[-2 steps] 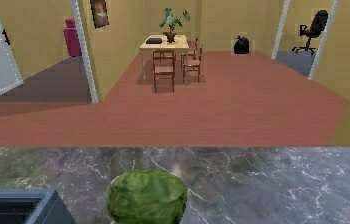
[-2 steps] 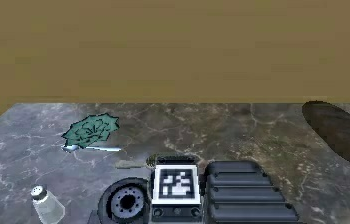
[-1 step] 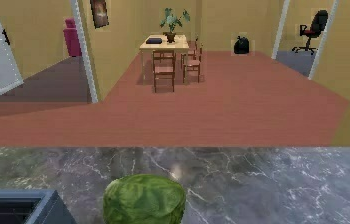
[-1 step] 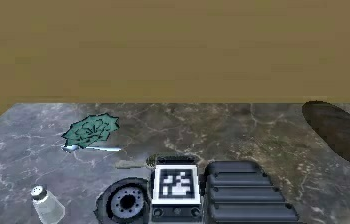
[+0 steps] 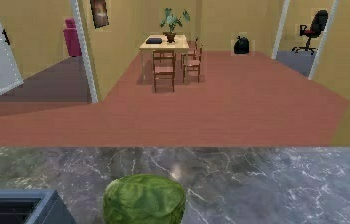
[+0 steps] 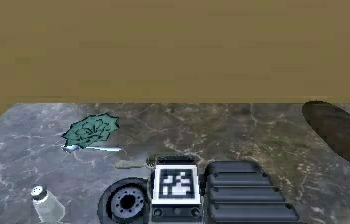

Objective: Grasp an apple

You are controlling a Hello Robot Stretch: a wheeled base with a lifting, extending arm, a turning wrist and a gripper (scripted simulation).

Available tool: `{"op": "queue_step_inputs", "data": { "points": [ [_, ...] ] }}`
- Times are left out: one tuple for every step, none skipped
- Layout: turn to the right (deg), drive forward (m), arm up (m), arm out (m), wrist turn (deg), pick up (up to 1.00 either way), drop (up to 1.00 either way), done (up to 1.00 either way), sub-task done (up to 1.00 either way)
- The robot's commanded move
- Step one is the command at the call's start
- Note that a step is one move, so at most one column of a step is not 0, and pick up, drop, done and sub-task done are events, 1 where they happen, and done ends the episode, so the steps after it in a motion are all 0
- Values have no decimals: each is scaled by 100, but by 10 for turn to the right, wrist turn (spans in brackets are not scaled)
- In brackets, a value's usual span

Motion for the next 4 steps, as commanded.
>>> {"op": "queue_step_inputs", "data": {
  "points": [
    [0, 0, 0, 0, 450, 0, 0, 0, 0],
    [0, 0, 0, 0, 330, 0, 0, 0, 0],
    [0, 0, -10, 0, 0, 0, 0, 0, 0],
    [0, 0, 0, 0, 0, 100, 0, 0, 0]
  ]
}}
